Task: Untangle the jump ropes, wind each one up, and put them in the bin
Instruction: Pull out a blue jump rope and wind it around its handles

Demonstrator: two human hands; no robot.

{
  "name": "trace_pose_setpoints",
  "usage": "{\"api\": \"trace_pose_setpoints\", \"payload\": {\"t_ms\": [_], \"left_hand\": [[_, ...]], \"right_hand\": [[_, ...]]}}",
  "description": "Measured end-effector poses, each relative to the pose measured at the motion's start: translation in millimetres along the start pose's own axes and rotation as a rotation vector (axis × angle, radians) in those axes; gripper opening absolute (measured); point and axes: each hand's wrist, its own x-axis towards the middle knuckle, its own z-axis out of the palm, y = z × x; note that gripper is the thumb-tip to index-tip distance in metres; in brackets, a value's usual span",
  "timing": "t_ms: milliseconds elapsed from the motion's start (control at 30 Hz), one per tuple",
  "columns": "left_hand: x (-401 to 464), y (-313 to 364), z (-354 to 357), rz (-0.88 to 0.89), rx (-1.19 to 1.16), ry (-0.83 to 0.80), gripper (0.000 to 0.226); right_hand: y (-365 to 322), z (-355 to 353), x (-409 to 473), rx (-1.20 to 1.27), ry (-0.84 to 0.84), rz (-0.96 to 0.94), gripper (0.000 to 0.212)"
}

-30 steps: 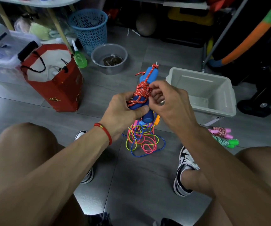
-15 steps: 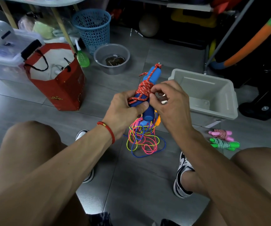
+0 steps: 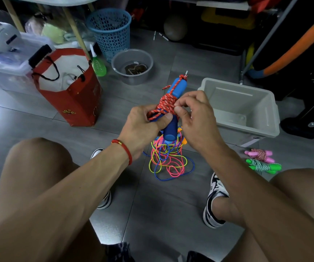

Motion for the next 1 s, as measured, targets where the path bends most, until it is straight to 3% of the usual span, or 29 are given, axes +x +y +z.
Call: {"api": "trace_pose_setpoints", "payload": {"t_ms": [200,333,633,733,867,1000], "left_hand": [[2.0,1.6,0.1,-0.006,-0.059,0.017,0.02],[1.6,4.8,3.4,-0.033,-0.161,0.02,0.015],[3.1,6.2,5.6,0.05,-0.093,0.068,0.008],[1.6,7.1,7.4,0.051,-0.103,0.09,0.009],[2.9,7.7,8.3,0.081,-0.054,0.07,0.01],[3.1,10.4,1.4,0.131,-0.032,0.016,0.013]], "right_hand": [[-7.0,-1.1,-5.1,-0.019,-0.012,0.024,0.01],[-7.2,-3.2,-2.0,-0.007,0.016,0.055,0.01],[-7.0,-9.3,1.6,0.054,-0.01,0.105,0.009],[-5.6,-6.6,-0.5,0.182,0.071,0.157,0.006],[-12.6,-0.7,-9.9,0.193,0.216,0.089,0.006],[-15.9,0.1,-10.7,0.287,0.189,0.066,0.005]]}}
